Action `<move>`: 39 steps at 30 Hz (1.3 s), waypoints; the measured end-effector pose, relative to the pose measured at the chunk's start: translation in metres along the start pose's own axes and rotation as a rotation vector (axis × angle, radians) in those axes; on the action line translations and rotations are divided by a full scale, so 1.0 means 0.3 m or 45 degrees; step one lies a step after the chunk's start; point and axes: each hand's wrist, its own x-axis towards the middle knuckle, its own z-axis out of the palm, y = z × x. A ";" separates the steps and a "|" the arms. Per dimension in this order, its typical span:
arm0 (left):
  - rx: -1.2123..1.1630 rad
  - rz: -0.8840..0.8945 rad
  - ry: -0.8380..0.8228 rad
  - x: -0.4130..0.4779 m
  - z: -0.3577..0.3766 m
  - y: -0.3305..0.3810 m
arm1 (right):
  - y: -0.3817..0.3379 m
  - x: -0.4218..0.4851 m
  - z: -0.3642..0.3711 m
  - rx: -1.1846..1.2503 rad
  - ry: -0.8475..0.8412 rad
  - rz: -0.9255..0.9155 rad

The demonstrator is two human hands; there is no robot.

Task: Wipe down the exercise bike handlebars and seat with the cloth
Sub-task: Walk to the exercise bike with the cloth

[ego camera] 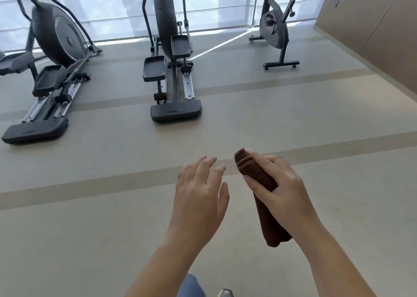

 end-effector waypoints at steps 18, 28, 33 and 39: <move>-0.216 0.072 0.039 1.160 0.403 -0.712 | 0.067 1.323 0.272 -0.064 0.103 0.084; -0.236 0.206 -0.018 1.757 0.748 -0.752 | 0.346 1.881 0.184 -0.059 0.263 0.192; -0.237 0.274 -0.055 2.146 0.961 -0.641 | 0.552 2.198 0.000 -0.051 0.336 0.181; -0.326 0.305 -0.074 2.551 1.138 -0.477 | 0.718 2.544 -0.235 -0.119 0.363 0.187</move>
